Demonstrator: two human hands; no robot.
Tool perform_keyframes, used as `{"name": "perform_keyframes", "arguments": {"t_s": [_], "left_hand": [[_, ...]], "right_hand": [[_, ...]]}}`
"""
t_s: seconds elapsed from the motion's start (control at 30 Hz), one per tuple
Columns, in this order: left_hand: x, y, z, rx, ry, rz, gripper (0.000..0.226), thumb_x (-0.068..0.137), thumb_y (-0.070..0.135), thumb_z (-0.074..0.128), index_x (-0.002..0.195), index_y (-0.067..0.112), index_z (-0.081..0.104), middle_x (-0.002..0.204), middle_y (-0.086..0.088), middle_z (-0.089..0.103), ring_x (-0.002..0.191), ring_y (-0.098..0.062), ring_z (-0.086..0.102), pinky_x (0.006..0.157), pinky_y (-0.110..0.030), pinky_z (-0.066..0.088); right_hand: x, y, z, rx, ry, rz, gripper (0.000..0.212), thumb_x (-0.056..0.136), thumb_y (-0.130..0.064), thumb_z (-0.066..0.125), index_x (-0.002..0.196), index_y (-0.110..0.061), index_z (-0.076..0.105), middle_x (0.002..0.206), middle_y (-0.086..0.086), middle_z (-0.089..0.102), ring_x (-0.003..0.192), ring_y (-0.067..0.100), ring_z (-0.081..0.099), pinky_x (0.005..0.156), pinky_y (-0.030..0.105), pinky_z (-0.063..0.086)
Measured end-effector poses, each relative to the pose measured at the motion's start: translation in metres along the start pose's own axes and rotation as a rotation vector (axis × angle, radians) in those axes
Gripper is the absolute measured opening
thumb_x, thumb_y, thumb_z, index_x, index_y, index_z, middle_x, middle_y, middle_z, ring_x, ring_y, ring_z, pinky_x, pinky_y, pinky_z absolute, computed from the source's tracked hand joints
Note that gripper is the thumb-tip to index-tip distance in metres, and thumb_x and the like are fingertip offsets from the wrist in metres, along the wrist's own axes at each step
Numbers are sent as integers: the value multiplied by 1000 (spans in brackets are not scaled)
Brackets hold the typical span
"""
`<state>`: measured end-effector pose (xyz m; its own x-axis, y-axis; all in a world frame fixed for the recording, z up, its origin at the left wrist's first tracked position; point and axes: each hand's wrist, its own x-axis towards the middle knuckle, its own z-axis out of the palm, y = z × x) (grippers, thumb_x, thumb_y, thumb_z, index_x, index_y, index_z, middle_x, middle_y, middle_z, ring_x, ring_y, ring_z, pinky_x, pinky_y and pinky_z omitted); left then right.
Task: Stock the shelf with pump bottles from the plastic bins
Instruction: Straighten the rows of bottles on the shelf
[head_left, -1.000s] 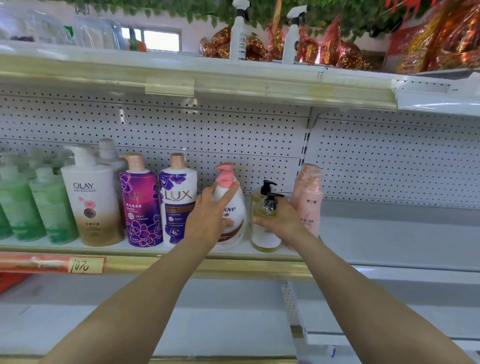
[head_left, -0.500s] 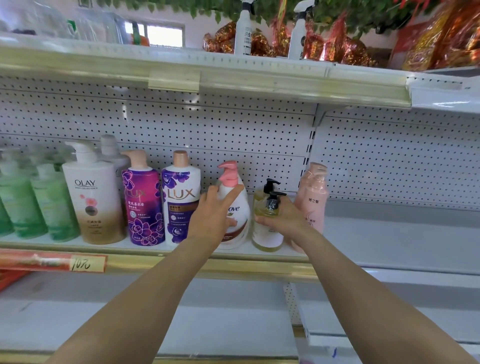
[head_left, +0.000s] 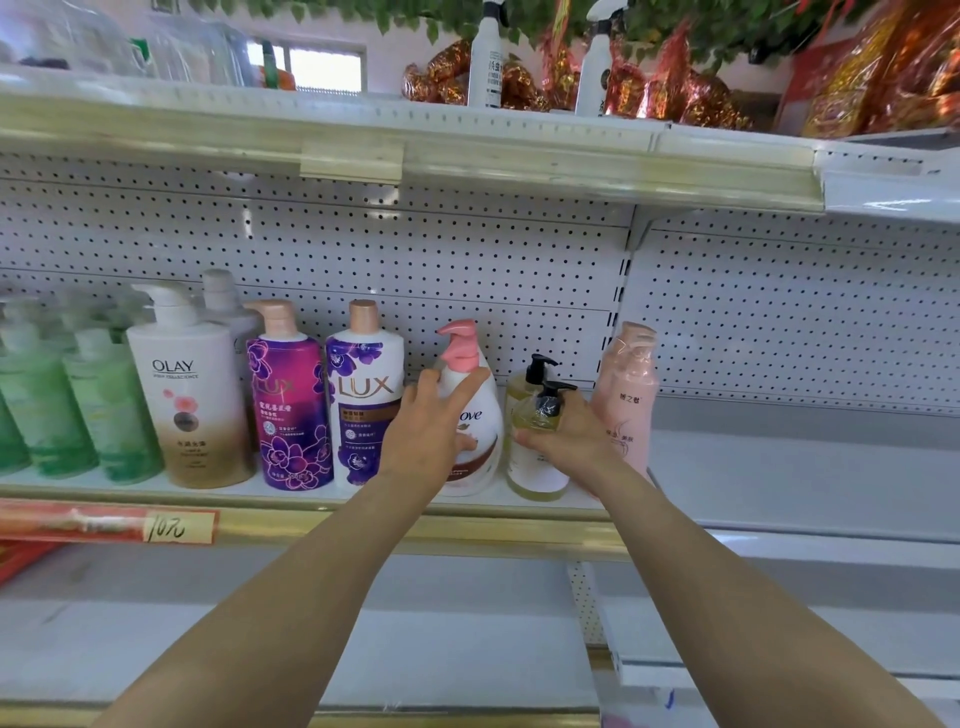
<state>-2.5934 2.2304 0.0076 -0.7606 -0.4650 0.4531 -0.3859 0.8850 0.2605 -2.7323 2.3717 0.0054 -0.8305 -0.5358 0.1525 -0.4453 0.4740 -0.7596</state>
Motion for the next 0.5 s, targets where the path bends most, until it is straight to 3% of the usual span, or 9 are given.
{"name": "perform_keyframes", "arguments": {"t_s": [0.5], "left_hand": [[-1,3,1,-30,0,-8,85,86,26,74,150,45,22,144,-10,28,126,-29,38,93,-43,51]], "right_hand": [[-7,-4,4,-99,36,6,101,74,-53,80,149,-10,28,151,8,34,140,25,34,111,36,34]]}}
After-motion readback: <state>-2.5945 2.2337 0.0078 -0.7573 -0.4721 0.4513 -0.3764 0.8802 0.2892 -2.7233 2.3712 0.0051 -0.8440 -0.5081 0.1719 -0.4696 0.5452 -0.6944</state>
